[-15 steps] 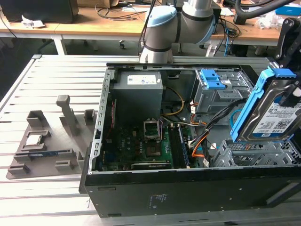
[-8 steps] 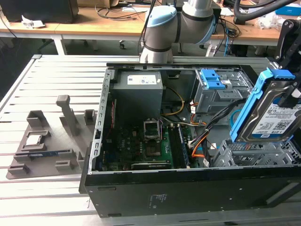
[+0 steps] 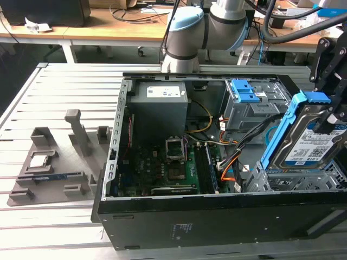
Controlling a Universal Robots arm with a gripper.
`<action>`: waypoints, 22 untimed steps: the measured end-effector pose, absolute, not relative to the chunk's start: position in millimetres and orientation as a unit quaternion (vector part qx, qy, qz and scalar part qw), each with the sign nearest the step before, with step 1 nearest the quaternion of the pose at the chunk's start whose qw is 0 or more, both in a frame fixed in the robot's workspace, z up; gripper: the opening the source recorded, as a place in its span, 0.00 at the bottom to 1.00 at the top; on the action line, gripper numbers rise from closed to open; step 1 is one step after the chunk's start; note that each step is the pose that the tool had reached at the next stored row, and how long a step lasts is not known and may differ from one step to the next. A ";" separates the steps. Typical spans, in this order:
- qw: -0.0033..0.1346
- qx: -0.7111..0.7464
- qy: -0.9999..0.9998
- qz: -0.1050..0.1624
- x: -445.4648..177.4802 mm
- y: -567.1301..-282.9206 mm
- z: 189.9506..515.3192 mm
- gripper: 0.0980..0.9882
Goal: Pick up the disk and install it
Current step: 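Insert the disk into the insertion slot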
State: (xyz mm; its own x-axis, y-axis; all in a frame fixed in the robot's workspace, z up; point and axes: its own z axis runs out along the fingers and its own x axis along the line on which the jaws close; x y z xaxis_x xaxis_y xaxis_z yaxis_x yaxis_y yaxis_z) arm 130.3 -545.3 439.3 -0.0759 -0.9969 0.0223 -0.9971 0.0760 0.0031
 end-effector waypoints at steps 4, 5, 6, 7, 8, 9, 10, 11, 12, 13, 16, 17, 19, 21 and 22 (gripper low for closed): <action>0.009 0.682 -0.731 0.007 130.2 -545.3 433.1 0.30; 0.009 0.683 -0.730 0.006 130.3 -545.3 430.8 0.30; 0.009 0.683 -0.730 0.006 130.3 -545.3 428.6 0.30; 0.009 0.684 -0.730 0.006 130.3 -545.3 425.9 0.30; 0.009 0.684 -0.729 0.006 130.3 -545.3 423.6 0.30; 0.009 0.684 -0.729 0.007 130.3 -545.3 421.8 0.30; 0.009 0.684 -0.729 0.007 130.2 -545.3 419.9 0.30; 0.009 0.685 -0.729 0.007 130.2 -545.3 416.6 0.30; 0.009 0.685 -0.729 0.006 130.3 -545.3 414.2 0.30; 0.009 0.685 -0.729 0.007 130.3 -545.3 412.0 0.30; 0.009 0.685 -0.729 0.007 130.3 -545.3 407.3 0.30; 0.009 0.685 -0.729 0.007 130.2 -545.3 406.5 0.30; 0.009 0.685 -0.729 0.007 130.3 -545.3 405.6 0.30; 0.009 0.685 -0.729 0.007 130.3 -545.3 403.5 0.30; 0.009 0.685 -0.729 0.006 130.2 -545.3 402.6 0.30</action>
